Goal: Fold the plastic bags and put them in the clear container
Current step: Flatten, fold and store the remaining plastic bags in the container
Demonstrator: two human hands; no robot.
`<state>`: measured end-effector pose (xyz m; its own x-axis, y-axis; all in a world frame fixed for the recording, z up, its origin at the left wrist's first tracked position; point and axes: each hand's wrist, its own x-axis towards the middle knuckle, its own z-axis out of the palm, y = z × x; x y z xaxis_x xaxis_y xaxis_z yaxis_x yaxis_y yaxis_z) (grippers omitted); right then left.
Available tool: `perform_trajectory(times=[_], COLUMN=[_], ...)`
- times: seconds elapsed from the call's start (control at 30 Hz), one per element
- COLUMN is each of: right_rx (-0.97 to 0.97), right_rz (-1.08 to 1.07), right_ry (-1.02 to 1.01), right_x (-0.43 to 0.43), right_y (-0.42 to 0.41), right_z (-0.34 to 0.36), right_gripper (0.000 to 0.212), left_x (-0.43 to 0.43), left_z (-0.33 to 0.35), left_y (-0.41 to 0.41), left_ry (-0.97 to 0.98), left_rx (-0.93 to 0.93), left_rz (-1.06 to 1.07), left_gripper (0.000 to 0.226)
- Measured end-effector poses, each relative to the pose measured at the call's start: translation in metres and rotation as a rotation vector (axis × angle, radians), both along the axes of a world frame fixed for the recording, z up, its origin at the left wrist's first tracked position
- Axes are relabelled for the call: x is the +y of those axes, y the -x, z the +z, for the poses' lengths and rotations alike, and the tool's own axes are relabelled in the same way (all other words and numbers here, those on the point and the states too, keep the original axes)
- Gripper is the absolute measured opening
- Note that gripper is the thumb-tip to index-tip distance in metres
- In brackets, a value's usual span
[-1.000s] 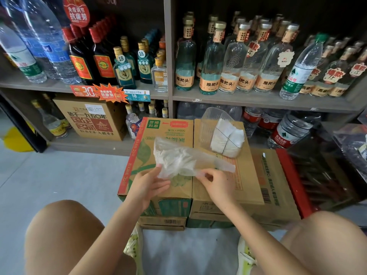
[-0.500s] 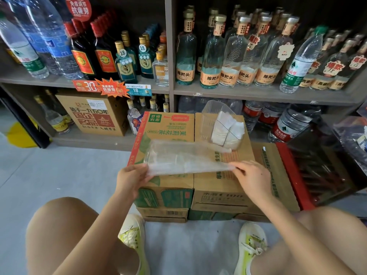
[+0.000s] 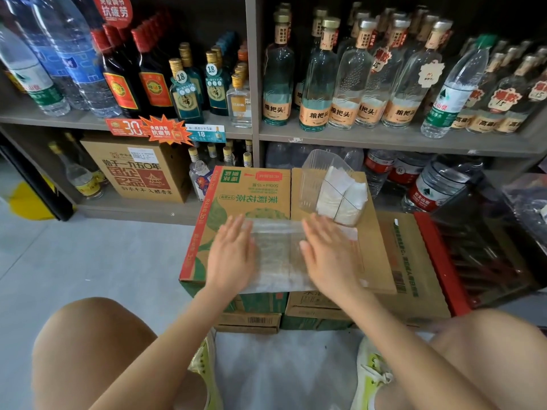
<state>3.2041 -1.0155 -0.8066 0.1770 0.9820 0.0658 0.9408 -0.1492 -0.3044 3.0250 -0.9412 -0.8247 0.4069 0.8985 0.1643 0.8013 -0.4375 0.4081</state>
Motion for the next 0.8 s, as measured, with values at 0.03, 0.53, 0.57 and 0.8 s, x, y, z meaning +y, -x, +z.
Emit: perform_trajectory(times=[0.03,0.53,0.57,0.8], right_rx=[-0.052,0.058,0.121,-0.088], right_rz=[0.029,0.189,0.211,0.456], right_ry=[0.052,-0.05,-0.16,-0.181], right_x=[0.012,0.007,-0.002,-0.038], right_y=[0.011,-0.024,-0.022,-0.011], right_z=[-0.009,-0.034,-0.032,-0.059], right_gripper=[0.065,0.076,0.071,0.043], left_x=[0.005,0.036,0.033,-0.001], left_z=[-0.008,-0.028,-0.023,-0.032], left_y=[-0.01,0.008,0.014,0.058], left_ry=[0.01,0.183,0.144,-0.002], left_rx=[0.067,-0.061,-0.122,-0.105], left_rz=[-0.07,-0.113,-0.127,-0.458], left_gripper=[0.066,0.082,0.077,0.06])
